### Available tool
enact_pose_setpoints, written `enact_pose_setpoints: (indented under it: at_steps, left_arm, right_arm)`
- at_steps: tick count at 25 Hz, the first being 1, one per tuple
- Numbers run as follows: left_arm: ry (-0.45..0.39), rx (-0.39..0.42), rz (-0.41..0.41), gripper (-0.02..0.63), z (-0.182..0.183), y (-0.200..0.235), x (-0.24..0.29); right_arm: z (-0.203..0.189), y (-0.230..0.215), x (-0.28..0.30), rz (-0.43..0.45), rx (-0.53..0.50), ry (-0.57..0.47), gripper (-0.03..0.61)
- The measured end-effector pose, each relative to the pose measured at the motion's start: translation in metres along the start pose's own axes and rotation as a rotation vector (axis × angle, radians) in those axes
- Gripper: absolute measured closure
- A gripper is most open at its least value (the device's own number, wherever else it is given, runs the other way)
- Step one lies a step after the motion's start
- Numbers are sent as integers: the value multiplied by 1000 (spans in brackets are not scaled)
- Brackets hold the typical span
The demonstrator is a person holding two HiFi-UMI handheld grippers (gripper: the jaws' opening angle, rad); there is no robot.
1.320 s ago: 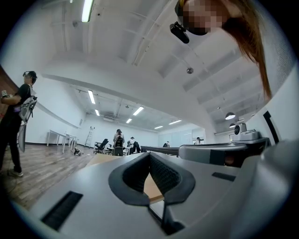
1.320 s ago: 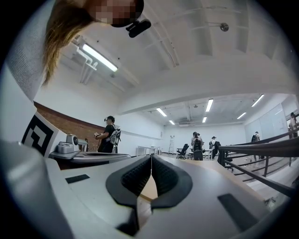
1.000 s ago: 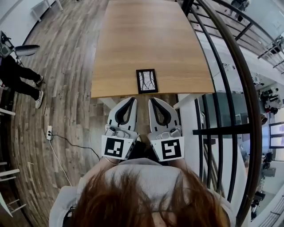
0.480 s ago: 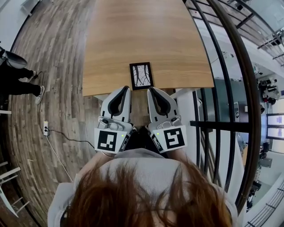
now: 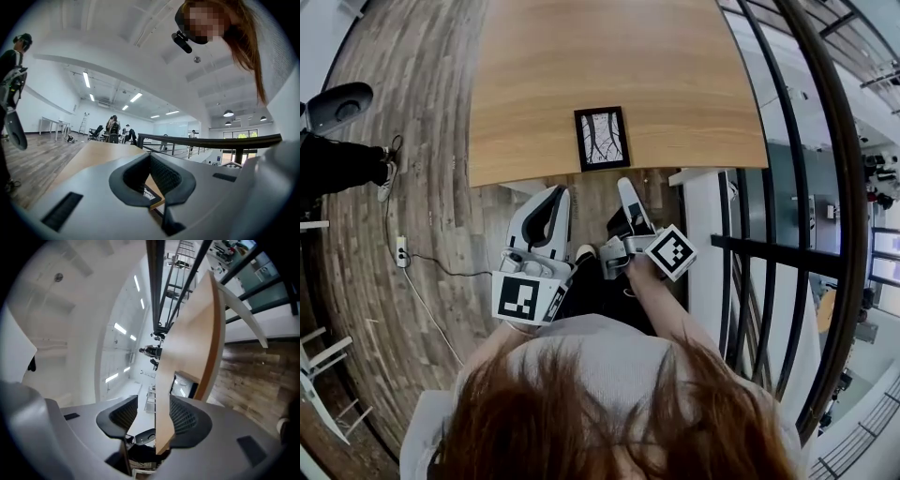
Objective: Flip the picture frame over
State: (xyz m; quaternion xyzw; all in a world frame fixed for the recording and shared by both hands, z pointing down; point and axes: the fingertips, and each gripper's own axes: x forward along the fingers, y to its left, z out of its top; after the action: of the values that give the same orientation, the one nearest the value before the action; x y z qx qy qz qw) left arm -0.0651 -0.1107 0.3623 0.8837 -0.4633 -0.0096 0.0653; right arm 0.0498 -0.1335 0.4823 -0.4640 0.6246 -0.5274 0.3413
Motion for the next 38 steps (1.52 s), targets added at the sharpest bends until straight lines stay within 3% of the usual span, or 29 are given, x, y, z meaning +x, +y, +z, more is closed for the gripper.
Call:
enact_pose_setpoints:
  at_steps: [3, 8, 12, 24, 33, 38]
  left_arm:
    - [20, -2, 7, 607, -7, 4, -2]
    - [48, -6, 0, 607, -16, 2, -4]
    - [76, -7, -4, 607, -22, 3, -8]
    - [106, -41, 17, 607, -31, 15, -11]
    - [116, -53, 3, 607, -37, 19, -11]
    - [102, -58, 0, 607, -35, 21, -7]
  right_arm:
    - [-4, -31, 12, -52, 86, -28, 303]
    - [-16, -82, 38, -179, 206, -49, 272]
    - [-18, -107, 54, -216, 263, -77, 268]
    - [-16, -123, 92, -232, 308, -93, 268]
    - [-18, -127, 89, -229, 325, -104, 268]
    - [-19, -126, 80, -295, 298, -108, 268]
